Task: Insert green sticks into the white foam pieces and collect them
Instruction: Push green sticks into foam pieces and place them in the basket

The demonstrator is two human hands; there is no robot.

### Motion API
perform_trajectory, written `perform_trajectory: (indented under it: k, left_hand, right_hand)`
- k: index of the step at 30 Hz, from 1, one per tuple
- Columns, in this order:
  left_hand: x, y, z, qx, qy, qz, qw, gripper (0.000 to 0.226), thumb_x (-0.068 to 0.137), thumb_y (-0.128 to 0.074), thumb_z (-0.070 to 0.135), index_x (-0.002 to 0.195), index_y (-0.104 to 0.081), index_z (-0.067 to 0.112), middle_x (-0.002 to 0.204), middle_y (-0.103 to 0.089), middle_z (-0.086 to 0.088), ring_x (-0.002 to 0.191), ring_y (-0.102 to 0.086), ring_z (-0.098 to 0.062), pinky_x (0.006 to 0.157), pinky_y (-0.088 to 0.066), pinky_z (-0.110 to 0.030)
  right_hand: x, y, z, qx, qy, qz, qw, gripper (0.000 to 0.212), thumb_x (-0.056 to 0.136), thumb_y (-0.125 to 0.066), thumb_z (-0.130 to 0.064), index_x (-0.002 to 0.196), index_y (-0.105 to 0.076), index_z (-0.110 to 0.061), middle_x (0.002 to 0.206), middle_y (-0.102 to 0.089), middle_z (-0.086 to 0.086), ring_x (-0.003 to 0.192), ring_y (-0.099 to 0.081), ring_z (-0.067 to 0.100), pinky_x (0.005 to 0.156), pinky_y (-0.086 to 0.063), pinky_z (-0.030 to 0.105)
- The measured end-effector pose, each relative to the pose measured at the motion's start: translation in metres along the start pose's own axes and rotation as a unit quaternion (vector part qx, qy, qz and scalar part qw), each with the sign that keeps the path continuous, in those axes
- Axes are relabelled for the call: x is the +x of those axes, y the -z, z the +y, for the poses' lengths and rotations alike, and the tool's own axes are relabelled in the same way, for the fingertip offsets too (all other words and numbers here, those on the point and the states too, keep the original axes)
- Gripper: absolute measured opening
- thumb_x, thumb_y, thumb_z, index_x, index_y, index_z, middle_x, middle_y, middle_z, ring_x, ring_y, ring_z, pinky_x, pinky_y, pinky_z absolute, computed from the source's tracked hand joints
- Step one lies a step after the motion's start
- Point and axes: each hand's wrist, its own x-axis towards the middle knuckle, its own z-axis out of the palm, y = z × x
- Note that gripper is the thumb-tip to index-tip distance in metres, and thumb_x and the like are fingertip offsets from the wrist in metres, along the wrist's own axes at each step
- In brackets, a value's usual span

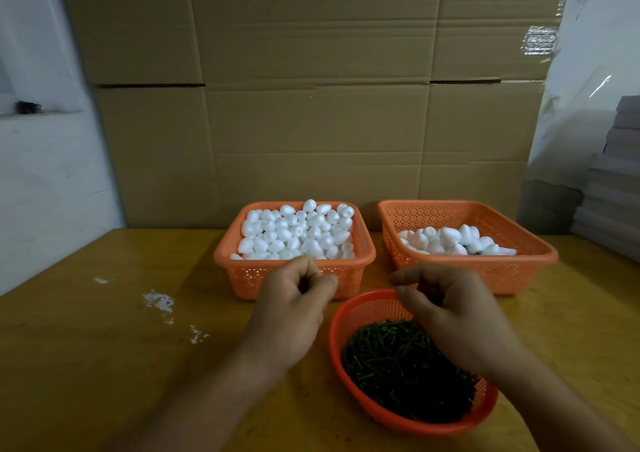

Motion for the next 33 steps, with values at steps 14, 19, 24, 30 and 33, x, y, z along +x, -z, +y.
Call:
perform_trajectory:
  k: [14,19,24,30,33]
  left_hand:
    - [0.160,0.016,-0.008,0.483,0.170,-0.107,0.852,0.033,0.093,-0.064,0.024,0.125,-0.063,0.015,0.116,-0.067,-0.015,0.108,-0.066,-0.031,0.097,-0.054,-0.045]
    - [0.174,0.011,-0.031,0.551,0.200,-0.106,0.803,0.032,0.084,-0.072,0.042,0.110,-0.064,0.026,0.100,-0.065,-0.001,0.097,-0.062,-0.019,0.089,-0.056,-0.037]
    - [0.183,-0.001,-0.042,0.582,0.187,-0.116,0.783,0.057,0.077,-0.078,0.038,0.126,-0.051,0.029,0.113,-0.055,0.008,0.085,-0.052,-0.015,0.078,-0.046,-0.037]
    - [0.187,-0.001,-0.046,0.594,0.192,-0.090,0.776,0.048,0.070,-0.077,0.044,0.113,-0.058,0.031,0.093,-0.063,0.006,0.098,-0.055,-0.023,0.080,-0.046,-0.038]
    - [0.187,0.008,-0.037,0.563,0.204,-0.099,0.795,0.046,0.066,-0.072,0.050,0.108,-0.060,0.038,0.095,-0.066,0.003,0.091,-0.061,-0.023,0.085,-0.049,-0.040]
  right_hand:
    - [-0.004,-0.006,0.001,-0.077,0.033,-0.015,0.996,0.017,0.092,-0.069,-0.021,0.107,-0.075,-0.027,0.063,-0.068,-0.012,0.053,-0.062,0.004,0.051,-0.041,0.017]
    - [-0.005,-0.006,0.002,-0.094,0.047,-0.010,0.994,0.022,0.091,-0.070,-0.024,0.112,-0.072,-0.030,0.066,-0.069,-0.015,0.059,-0.064,0.002,0.056,-0.046,0.020]
    - [-0.006,-0.008,0.002,-0.098,0.051,-0.020,0.994,0.023,0.091,-0.069,-0.026,0.114,-0.071,-0.032,0.065,-0.068,-0.014,0.055,-0.063,0.005,0.055,-0.051,0.029]
    - [-0.005,-0.008,0.003,-0.107,0.042,-0.021,0.993,0.023,0.091,-0.069,-0.029,0.114,-0.071,-0.032,0.064,-0.068,-0.015,0.055,-0.063,0.005,0.057,-0.053,0.037]
    - [-0.004,-0.008,0.003,-0.111,0.039,-0.020,0.993,0.024,0.091,-0.069,-0.029,0.114,-0.071,-0.032,0.064,-0.067,-0.018,0.055,-0.063,0.004,0.057,-0.053,0.036]
